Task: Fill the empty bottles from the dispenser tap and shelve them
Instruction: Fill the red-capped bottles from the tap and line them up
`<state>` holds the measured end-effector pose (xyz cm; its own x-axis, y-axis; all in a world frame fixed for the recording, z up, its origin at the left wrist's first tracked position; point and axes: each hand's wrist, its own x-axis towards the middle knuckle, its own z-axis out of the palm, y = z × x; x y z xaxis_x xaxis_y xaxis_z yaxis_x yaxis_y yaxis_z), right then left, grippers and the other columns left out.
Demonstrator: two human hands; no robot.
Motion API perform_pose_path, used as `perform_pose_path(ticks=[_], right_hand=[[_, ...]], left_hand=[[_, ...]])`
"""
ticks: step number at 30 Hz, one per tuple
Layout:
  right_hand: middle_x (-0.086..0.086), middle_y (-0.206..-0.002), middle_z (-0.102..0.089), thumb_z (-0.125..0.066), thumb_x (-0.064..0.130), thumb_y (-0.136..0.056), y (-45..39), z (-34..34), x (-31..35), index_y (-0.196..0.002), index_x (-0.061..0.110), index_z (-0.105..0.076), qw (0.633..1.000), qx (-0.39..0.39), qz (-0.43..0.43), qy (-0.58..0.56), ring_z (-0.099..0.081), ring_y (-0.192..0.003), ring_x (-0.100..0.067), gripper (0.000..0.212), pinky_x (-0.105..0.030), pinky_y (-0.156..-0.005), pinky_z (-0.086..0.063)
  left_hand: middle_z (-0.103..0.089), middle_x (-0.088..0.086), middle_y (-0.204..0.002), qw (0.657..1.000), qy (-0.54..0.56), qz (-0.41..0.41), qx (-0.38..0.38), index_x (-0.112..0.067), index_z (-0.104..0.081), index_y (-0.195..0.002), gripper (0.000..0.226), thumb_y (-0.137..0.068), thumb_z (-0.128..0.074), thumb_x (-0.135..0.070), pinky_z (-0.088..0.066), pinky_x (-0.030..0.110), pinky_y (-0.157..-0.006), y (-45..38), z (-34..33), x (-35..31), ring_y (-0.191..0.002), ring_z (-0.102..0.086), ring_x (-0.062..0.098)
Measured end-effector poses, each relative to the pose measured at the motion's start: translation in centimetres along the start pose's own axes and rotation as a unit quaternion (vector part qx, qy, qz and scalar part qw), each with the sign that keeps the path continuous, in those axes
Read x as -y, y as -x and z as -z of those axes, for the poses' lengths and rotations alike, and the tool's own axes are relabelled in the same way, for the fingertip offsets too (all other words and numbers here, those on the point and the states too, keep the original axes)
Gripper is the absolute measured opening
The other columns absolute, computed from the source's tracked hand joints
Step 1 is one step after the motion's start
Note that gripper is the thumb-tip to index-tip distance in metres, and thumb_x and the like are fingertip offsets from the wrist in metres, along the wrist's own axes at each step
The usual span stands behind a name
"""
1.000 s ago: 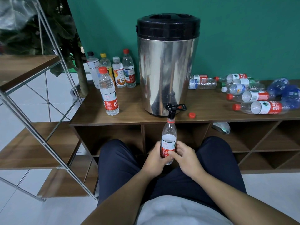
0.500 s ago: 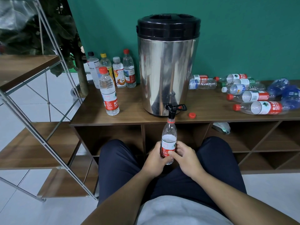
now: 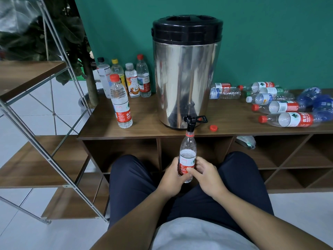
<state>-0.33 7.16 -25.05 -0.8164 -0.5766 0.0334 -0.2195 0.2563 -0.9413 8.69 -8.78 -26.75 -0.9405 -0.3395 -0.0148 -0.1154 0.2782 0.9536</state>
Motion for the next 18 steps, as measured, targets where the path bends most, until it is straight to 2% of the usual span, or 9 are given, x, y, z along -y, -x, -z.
perform_pose_path(ticks=[6,11,18], right_hand=[[0.012,-0.128,-0.079,-0.080,0.012,-0.100,0.06,0.03,0.05,-0.148,0.022,-0.067,1.000,0.003,0.002,0.001,-0.075,-0.120,-0.007,0.050,-0.041,-0.106,-0.062],[0.011,-0.128,-0.080,-0.080,0.012,-0.100,0.04,0.06,0.08,-0.147,0.021,-0.067,1.000,0.001,0.002,0.002,-0.075,-0.119,-0.007,0.050,-0.041,-0.106,-0.062],[0.012,-0.126,-0.080,-0.080,0.011,-0.100,0.02,0.01,0.05,-0.146,0.020,-0.068,1.000,-0.001,0.002,0.001,-0.076,-0.118,-0.007,0.049,-0.039,-0.105,-0.062]], left_hand=[[-0.073,-0.015,-0.132,1.000,-0.001,0.004,0.005,-0.030,-0.056,-0.150,0.058,-0.100,-0.085,-0.029,-0.057,0.019,-0.100,0.05,-0.05,-0.02,-0.121,-0.070,-0.001],[-0.073,-0.013,-0.131,1.000,0.002,0.001,0.000,-0.028,-0.057,-0.149,0.057,-0.099,-0.085,-0.027,-0.055,0.013,-0.095,0.02,-0.06,0.03,-0.119,-0.070,-0.001],[-0.073,-0.013,-0.131,1.000,0.009,0.000,0.003,-0.029,-0.056,-0.149,0.057,-0.100,-0.086,-0.026,-0.056,0.016,-0.097,-0.07,-0.07,0.12,-0.121,-0.071,0.001]])
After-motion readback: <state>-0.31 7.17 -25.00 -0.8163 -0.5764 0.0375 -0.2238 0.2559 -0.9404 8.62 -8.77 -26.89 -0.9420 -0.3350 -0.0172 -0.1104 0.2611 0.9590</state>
